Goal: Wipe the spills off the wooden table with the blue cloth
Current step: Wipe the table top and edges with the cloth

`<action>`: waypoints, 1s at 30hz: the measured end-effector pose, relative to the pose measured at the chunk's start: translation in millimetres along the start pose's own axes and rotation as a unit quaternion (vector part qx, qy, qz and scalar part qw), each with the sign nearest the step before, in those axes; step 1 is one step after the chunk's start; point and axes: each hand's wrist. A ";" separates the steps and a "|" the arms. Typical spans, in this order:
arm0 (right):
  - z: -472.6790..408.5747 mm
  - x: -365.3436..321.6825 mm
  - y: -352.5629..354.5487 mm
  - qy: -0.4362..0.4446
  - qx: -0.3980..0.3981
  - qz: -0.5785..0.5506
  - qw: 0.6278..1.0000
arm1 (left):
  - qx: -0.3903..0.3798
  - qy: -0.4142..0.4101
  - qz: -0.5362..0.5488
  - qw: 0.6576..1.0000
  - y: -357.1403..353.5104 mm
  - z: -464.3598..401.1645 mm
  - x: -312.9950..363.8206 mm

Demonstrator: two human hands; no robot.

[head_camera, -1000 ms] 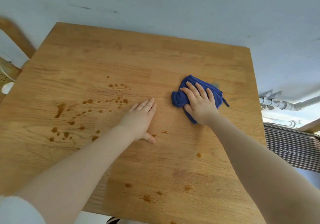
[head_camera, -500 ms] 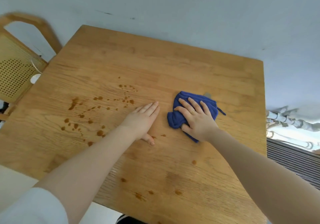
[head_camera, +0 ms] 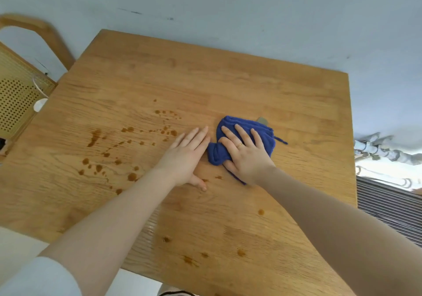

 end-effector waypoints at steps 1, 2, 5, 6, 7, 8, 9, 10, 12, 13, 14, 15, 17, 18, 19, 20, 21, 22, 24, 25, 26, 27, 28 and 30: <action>-6.9 6.1 2.7 0.004 0.006 0.001 1.000 | 0.010 0.008 0.008 1.000 -2.2 2.0 -1.2; -14.9 10.5 4.2 -0.007 0.008 0.001 1.000 | 0.018 0.015 0.017 1.000 -4.3 4.3 -2.1; -36.9 0.9 3.1 -0.115 0.042 -0.033 0.992 | 0.022 0.016 0.065 0.997 -7.4 12.4 -6.5; -41.7 -8.4 0.8 -0.149 0.057 -0.054 0.986 | 0.020 0.016 0.086 0.996 -7.4 14.9 -11.8; -44.5 -19.7 -1.0 -0.169 0.066 -0.069 0.981 | 0.017 0.019 0.103 0.994 -7.0 17.5 -19.7; -45.5 -32.2 -3.1 -0.176 0.065 -0.071 0.980 | 0.013 0.022 0.113 0.993 -6.1 19.8 -29.8; -44.9 -45.0 -5.8 -0.169 0.061 -0.061 0.982 | 0.010 0.026 0.109 0.994 -5.0 21.3 -42.0; -43.3 -57.8 -8.6 -0.152 0.055 -0.046 0.986 | 0.008 0.032 0.094 0.995 -2.8 22.1 -55.6; -39.8 -79.8 -12.5 -0.118 0.038 -0.030 0.992 | -0.004 0.055 0.064 0.996 1.1 23.1 -86.2; -40.7 -84.5 -12.1 -0.107 0.031 -0.029 0.993 | -0.017 0.067 0.057 0.996 2.7 24.1 -101.6; -44.1 -84.4 -10.0 -0.098 0.025 -0.029 0.994 | -0.031 0.076 0.055 0.995 3.8 25.3 -116.1; -49.9 -80.4 -6.7 -0.094 0.021 -0.029 0.995 | -0.043 0.079 0.053 0.995 3.8 27.1 -128.9; -67.3 -69.3 -0.1 -0.111 0.023 -0.043 0.993 | -0.052 0.076 0.037 0.995 0.5 29.7 -148.2; -77.6 -65.8 1.7 -0.138 0.032 -0.056 0.988 | -0.052 0.074 0.023 0.996 -2.8 29.8 -155.1; -87.8 -65.0 2.5 -0.170 0.047 -0.068 0.982 | -0.050 0.074 0.008 0.996 -6.4 28.6 -160.6; -97.3 -66.1 2.3 -0.200 0.063 -0.077 0.975 | -0.048 0.076 -0.006 0.996 -9.1 26.3 -164.5; -103.7 -68.9 1.4 -0.221 0.074 -0.084 0.969 | -0.049 0.077 -0.017 0.996 -11.0 23.8 -167.1; -105.3 -73.2 0.8 -0.233 0.080 -0.087 0.965 | -0.053 0.078 -0.023 0.995 -11.8 21.8 -168.5; -96.3 -81.5 -2.5 -0.218 0.080 -0.079 0.969 | -0.060 0.077 -0.026 0.995 -12.2 19.8 -169.8; -88.3 -85.7 -5.1 -0.192 0.077 -0.067 0.976 | -0.061 0.076 -0.024 0.995 -12.6 19.2 -170.2; -80.0 -90.7 -7.8 -0.162 0.072 -0.054 0.983 | -0.062 0.075 -0.020 0.995 -12.3 18.4 -170.6; -72.8 -96.0 -9.5 -0.138 0.065 -0.043 0.987 | -0.063 0.074 -0.014 0.995 -12.3 17.4 -171.5; -68.5 -99.0 -11.5 -0.123 0.056 -0.040 0.990 | -0.062 0.072 -0.009 0.995 -12.0 16.3 -172.3; -70.1 -97.4 -11.3 -0.108 0.051 -0.040 0.992 | -0.063 0.069 -0.001 0.996 -11.7 15.3 -173.2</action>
Point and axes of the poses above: each hand's wrist, its own z-axis away from the middle knuckle, its own y-axis out of the back of the hand, x = y × z, and after that the axes turned 7 degrees about -z, right-handed
